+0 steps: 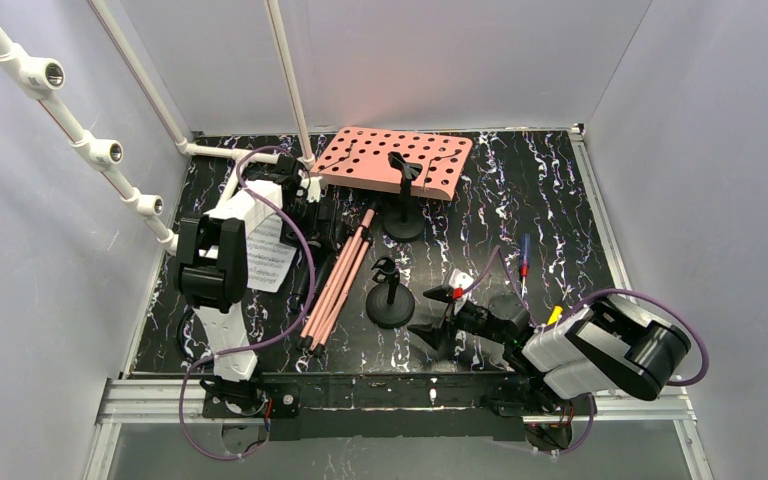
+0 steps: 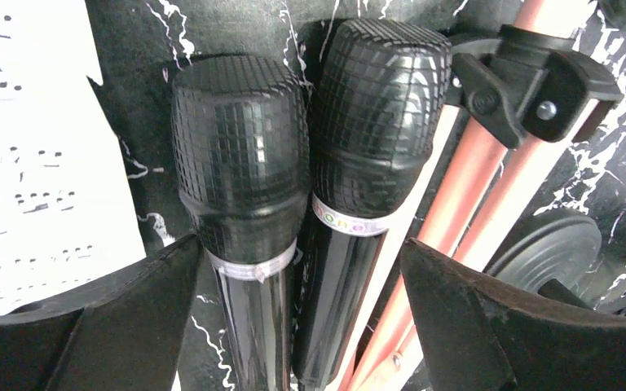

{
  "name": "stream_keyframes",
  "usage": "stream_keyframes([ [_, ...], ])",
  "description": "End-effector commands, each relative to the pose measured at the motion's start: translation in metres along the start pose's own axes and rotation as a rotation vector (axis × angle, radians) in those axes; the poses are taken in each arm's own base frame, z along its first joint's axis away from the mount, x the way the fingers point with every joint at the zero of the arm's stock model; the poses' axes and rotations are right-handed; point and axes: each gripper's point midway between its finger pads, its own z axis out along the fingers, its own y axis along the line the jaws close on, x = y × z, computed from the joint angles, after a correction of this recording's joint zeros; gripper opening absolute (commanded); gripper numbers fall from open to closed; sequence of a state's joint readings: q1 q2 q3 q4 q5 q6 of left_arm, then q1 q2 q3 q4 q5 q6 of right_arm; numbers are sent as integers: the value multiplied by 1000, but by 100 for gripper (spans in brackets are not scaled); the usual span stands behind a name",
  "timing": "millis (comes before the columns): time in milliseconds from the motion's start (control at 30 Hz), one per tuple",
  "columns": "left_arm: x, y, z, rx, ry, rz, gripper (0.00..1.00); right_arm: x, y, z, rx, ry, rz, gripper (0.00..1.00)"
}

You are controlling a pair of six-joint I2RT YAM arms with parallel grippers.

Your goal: Pack up the instrument practice props

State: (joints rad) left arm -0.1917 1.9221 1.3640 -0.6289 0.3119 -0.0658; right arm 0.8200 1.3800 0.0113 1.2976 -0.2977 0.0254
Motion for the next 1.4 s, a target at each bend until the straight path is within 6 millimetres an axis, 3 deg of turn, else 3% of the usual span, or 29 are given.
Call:
stream_keyframes([
  [0, -5, -15, -49, -1, -103, 17, 90, -24, 0, 9, -18, -52, -24, 99],
  [200, -6, -30, -107, -9, -286, 67, 90, -49, -1, 11, 2, -87, -52, 99],
  [367, -11, -41, -152, -15, -466, 117, 90, -77, -7, 25, 19, -123, -66, 99],
  [567, -11, -43, -188, -56, -609, 152, 91, -92, -5, 49, -4, -148, -79, 88],
  [733, -10, -37, -202, -109, -658, 159, 90, -84, -4, 69, -21, -133, -75, 75],
  [967, -10, -37, -209, -124, -684, 166, 90, -76, -11, 88, -13, -120, -70, 38],
  [1167, -9, -39, -216, -119, -712, 170, 90, -76, -26, 100, 37, -127, -129, 19],
  [1267, -9, -36, -219, -141, -722, 169, 90, -77, -38, 110, 61, -124, -146, 4],
  [1367, -9, -29, -222, -184, -732, 164, 90, -83, -55, 117, 94, -142, -150, 1],
])
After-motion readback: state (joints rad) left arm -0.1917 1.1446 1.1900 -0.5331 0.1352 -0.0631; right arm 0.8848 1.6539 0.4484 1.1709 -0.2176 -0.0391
